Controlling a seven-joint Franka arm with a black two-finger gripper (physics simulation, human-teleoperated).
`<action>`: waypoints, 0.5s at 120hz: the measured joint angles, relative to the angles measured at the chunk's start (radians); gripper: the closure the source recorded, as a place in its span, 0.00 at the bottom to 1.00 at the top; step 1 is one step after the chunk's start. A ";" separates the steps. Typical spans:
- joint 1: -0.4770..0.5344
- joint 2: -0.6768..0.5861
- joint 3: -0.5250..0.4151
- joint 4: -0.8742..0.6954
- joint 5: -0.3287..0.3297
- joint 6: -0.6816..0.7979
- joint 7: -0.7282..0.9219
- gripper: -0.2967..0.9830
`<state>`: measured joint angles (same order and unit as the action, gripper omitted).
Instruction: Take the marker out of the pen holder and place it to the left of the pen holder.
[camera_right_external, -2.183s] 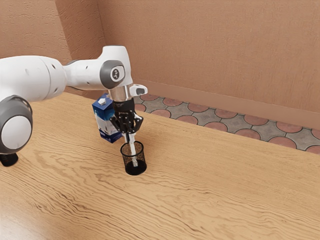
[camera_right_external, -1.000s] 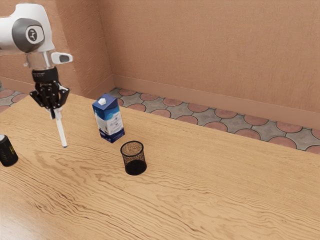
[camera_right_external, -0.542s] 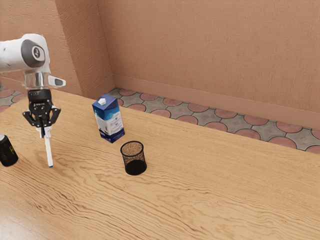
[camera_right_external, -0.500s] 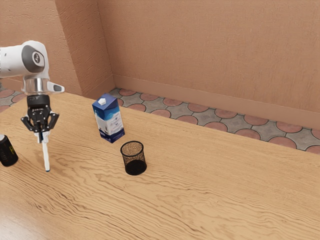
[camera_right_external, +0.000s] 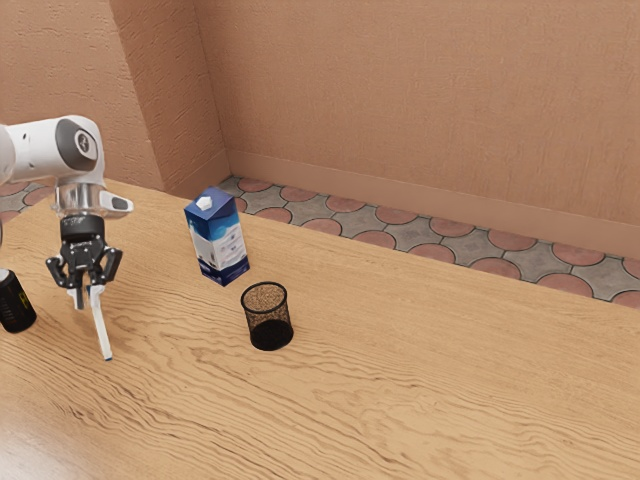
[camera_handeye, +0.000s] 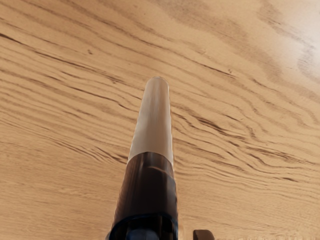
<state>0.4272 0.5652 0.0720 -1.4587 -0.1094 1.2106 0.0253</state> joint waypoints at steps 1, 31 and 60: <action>0.000 0.000 0.000 0.000 -0.001 0.000 0.000 0.68; -0.109 -0.159 0.002 -0.036 -0.005 0.048 0.017 0.37; -0.509 -0.460 -0.001 -0.114 0.110 0.306 0.058 0.28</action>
<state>-0.0819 0.1057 0.0705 -1.5731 0.0011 1.5164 0.0831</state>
